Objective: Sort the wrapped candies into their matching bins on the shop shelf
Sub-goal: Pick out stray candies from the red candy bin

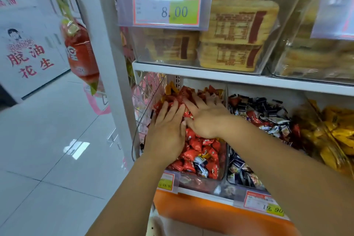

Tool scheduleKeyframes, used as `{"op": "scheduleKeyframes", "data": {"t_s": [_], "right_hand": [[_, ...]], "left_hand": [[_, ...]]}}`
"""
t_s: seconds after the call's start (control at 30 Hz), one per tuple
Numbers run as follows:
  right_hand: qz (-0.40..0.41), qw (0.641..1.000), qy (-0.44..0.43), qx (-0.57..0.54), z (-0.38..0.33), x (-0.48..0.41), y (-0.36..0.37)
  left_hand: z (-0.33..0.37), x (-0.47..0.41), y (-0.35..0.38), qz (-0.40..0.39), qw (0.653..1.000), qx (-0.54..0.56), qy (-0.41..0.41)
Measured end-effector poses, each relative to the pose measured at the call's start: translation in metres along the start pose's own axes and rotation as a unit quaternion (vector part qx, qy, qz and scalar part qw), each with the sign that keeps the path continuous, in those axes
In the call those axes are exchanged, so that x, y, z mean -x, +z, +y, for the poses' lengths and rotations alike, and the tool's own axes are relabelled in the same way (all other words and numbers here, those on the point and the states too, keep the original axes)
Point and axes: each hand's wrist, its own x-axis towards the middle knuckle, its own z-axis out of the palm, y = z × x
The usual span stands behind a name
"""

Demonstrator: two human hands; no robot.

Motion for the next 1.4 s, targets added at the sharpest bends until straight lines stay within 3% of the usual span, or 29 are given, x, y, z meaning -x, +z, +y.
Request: {"op": "scheduleKeyframes", "data": {"t_s": [0.1,0.33,0.5,0.67,0.77,0.87,1.07,1.3,1.4], "right_hand": [[-0.051,0.998,0.021,-0.002,-0.006,-0.009,-0.005],[-0.077,0.996,0.028,-0.047,-0.001,-0.026,-0.011],[-0.023,0.994,-0.030,-0.098,0.010,-0.022,-0.014],[0.052,0.981,-0.088,-0.167,0.036,0.027,-0.046],[0.089,0.965,0.009,-0.246,0.071,0.084,-0.053],[0.070,0.943,0.097,-0.311,0.105,0.140,-0.033],[0.044,0.939,0.166,-0.299,0.120,0.158,0.036],[-0.049,0.973,0.127,-0.185,0.116,0.133,0.058],[-0.012,0.975,0.132,-0.177,0.115,0.122,0.061]], "left_hand": [[0.001,-0.003,0.000,-0.009,1.000,-0.019,-0.021],[0.008,-0.015,-0.008,-0.053,0.996,-0.029,-0.058],[0.010,-0.016,-0.020,-0.047,0.997,0.031,-0.055],[0.035,-0.012,-0.044,-0.040,0.997,0.071,0.000],[0.054,0.000,-0.051,-0.068,0.991,0.114,0.022],[0.078,0.022,-0.047,-0.089,0.986,0.130,0.055],[0.098,0.043,-0.021,-0.081,0.986,0.115,0.086],[0.087,0.038,-0.014,-0.082,0.981,0.134,0.113],[0.083,0.036,-0.011,-0.085,0.979,0.145,0.119]]}}
